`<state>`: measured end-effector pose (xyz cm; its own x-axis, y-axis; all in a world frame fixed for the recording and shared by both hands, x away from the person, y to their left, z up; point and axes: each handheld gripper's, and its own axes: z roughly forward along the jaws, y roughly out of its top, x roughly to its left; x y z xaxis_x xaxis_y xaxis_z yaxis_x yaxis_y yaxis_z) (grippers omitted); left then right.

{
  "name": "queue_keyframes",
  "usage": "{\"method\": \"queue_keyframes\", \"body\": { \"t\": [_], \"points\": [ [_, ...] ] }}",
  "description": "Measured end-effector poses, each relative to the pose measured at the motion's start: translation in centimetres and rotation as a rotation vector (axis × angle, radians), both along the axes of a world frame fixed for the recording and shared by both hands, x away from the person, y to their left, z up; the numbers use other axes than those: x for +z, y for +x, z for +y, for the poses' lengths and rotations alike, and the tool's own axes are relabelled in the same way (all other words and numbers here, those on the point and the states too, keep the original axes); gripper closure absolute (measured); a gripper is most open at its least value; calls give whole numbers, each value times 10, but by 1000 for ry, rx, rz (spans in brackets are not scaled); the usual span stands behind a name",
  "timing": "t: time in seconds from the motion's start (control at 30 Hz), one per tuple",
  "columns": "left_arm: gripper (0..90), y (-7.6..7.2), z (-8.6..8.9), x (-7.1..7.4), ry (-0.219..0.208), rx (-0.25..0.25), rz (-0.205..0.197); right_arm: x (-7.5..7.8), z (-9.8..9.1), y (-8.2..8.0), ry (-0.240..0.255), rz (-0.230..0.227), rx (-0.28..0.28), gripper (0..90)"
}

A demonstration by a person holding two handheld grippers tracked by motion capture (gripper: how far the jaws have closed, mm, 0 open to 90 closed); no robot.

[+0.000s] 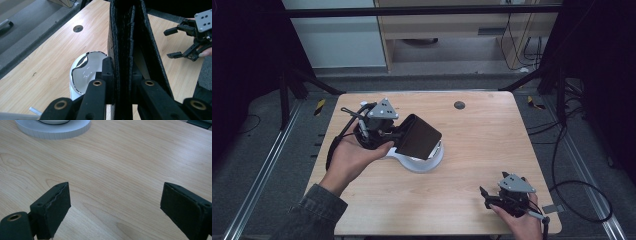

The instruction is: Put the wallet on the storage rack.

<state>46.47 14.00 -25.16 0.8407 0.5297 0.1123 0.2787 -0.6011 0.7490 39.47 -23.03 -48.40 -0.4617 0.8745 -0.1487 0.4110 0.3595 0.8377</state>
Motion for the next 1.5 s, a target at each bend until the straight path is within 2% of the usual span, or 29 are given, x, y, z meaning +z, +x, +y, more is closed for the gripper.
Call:
{"method": "queue_keyframes", "body": {
  "t": [0.67,0.97,1.27,1.5],
  "points": [
    [807,13,4,3,25,49,-12,-2,1,0,-16,19,1,93],
    [806,18,5,0,22,59,-12,-2,1,0,-18,21,0,93],
    [806,21,2,-6,37,59,-11,-2,0,0,-18,22,0,93],
    [806,26,-3,-17,56,57,3,-2,0,-1,-15,24,-3,93]
  ]
}}
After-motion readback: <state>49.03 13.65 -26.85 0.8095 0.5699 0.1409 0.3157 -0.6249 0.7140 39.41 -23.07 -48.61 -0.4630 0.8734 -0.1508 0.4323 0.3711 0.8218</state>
